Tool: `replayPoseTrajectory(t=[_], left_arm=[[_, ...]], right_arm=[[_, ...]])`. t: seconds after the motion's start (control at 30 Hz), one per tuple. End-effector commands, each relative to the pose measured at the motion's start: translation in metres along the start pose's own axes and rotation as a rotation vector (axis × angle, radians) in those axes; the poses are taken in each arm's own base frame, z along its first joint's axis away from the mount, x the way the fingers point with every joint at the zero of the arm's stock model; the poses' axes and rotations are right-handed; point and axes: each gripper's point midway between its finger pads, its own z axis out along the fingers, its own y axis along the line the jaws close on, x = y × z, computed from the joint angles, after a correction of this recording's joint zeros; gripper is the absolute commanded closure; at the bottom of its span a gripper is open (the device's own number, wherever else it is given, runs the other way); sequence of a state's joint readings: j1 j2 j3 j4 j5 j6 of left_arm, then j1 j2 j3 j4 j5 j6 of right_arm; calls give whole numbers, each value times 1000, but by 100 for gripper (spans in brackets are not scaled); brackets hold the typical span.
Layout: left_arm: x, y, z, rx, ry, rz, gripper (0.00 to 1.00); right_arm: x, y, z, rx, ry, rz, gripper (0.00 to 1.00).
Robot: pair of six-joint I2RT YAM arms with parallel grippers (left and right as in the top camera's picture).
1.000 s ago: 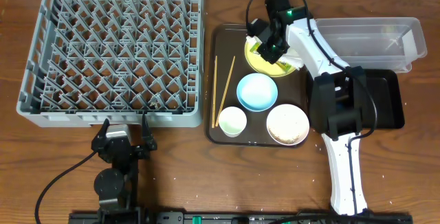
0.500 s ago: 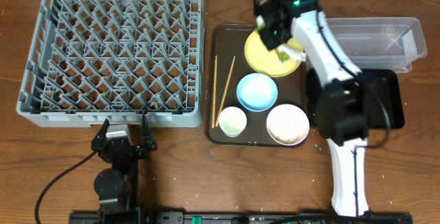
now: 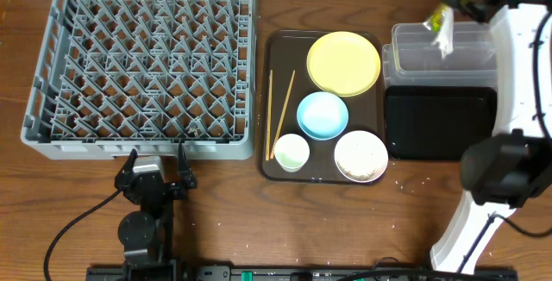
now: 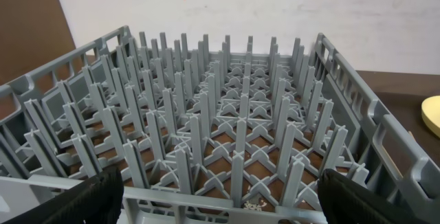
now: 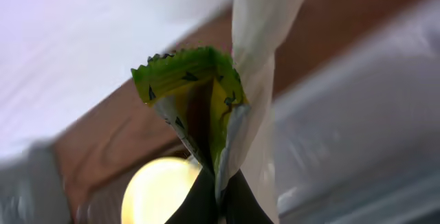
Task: Sort waste into correct bins and load items into the dishwasher
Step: 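Carry the wrapper and tissue into the clear plastic bin and release, then reach the right gripper to the pink bowl of rice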
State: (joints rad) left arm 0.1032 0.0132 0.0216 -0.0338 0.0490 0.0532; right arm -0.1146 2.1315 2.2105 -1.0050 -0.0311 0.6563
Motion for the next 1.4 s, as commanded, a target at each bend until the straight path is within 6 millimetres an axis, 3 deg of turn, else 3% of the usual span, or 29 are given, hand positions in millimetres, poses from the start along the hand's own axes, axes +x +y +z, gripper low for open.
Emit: replayPoseTrajectory(t=[0.0,0.13,0.33,0.37,0.4,0.43,0.57,0.67,0.77,0.9,1.0,1.1,1.2,1.37], left_arm=[[17,4,1,-20,50,7,8],[17,4,1,-20,50,7,8],[17,4,1,-20,50,7,8],[17,4,1,-20,50,7,8],[17,4,1,-20,50,6,8],[17,4,1,-20,50,7,8],[17,4,1,-20,50,7,8],[17,4,1,-20,50,7,8],[17,4,1,-20,50,7,8],[17,4,1,-20,50,7,8],[17,4,1,-20,50,6,8],[17,4,1,-20,50,7,8],[17,4,1,-20,50,7,8],[17,4,1,-20,50,7,8]], right_arm=[[14,-40,37,136,23,442,98],[22,-64,62,223,-1,575,98],[28,-73,83,253,5,577,98],[28,-73,83,256,4,574,93],[27,-73,83,252,6,545,75],[24,-70,81,237,5,510,68],[8,-48,64,141,-4,311,50],[-6,-28,34,63,-29,145,33],[-18,-17,1,23,-79,16,1],[-19,-2,-41,-33,-98,-104,1],[6,20,-70,-141,-23,-270,2],[41,25,-86,-164,86,-333,3],[89,26,-92,-147,243,-383,5],[172,17,-97,-40,475,-574,21]])
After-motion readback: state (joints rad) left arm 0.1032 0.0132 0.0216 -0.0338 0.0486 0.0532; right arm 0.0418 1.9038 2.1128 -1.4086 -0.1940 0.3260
